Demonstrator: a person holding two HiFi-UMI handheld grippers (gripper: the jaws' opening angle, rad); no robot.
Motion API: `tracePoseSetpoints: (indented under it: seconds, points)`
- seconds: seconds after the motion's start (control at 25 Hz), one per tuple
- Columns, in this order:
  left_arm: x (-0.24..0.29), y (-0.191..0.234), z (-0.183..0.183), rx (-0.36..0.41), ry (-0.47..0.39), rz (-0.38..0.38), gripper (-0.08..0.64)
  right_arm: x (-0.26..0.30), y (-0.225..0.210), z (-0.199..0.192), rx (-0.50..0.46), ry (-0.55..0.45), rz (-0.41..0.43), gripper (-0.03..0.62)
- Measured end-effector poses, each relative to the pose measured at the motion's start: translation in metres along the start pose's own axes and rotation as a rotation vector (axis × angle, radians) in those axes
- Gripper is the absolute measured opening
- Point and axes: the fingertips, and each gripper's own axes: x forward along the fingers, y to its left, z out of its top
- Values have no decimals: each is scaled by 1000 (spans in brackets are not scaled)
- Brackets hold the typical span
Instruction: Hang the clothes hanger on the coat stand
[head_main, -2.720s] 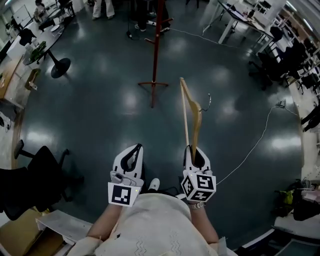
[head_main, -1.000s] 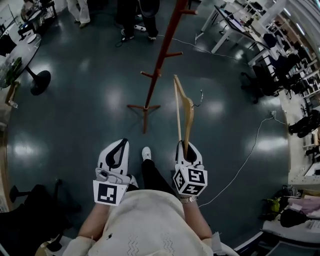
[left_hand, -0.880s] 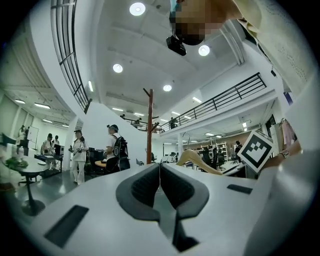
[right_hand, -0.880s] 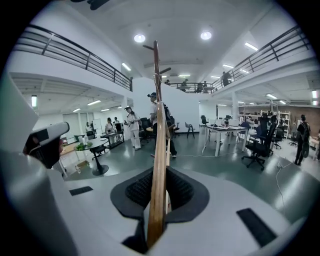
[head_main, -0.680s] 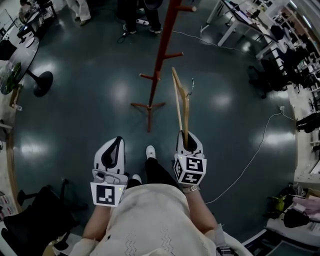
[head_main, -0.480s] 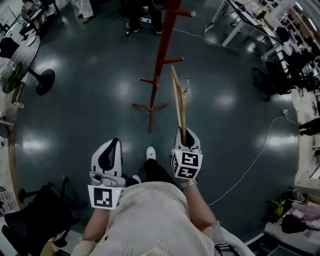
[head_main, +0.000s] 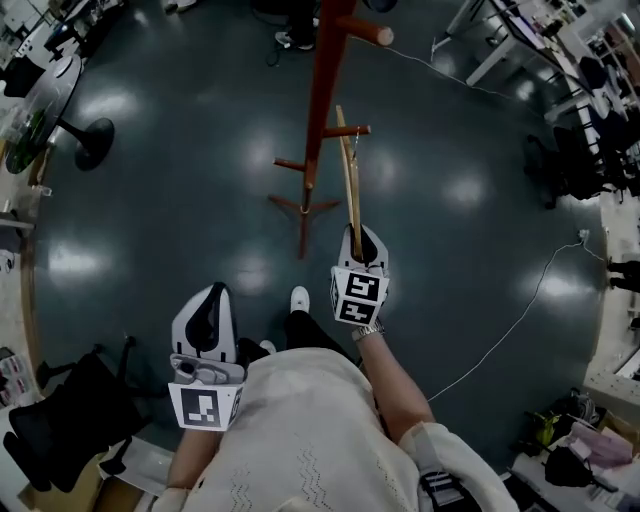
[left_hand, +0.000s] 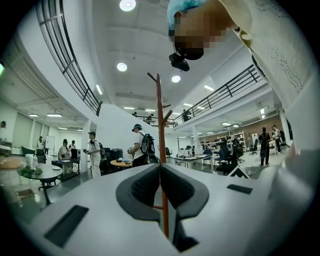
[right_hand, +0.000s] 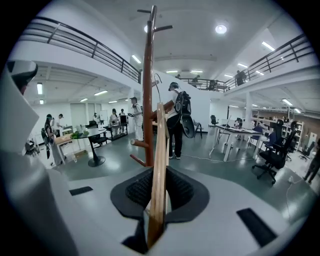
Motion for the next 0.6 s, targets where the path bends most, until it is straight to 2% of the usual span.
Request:
tracePoseSetpoints:
  seconds: [0.28, 0.6]
  points:
    - [9, 24, -6, 20, 36, 115, 14, 53, 9, -17, 22, 25, 49, 63]
    - [8, 32, -12, 61, 72, 175, 14, 85, 28, -36, 51, 27, 129, 63]
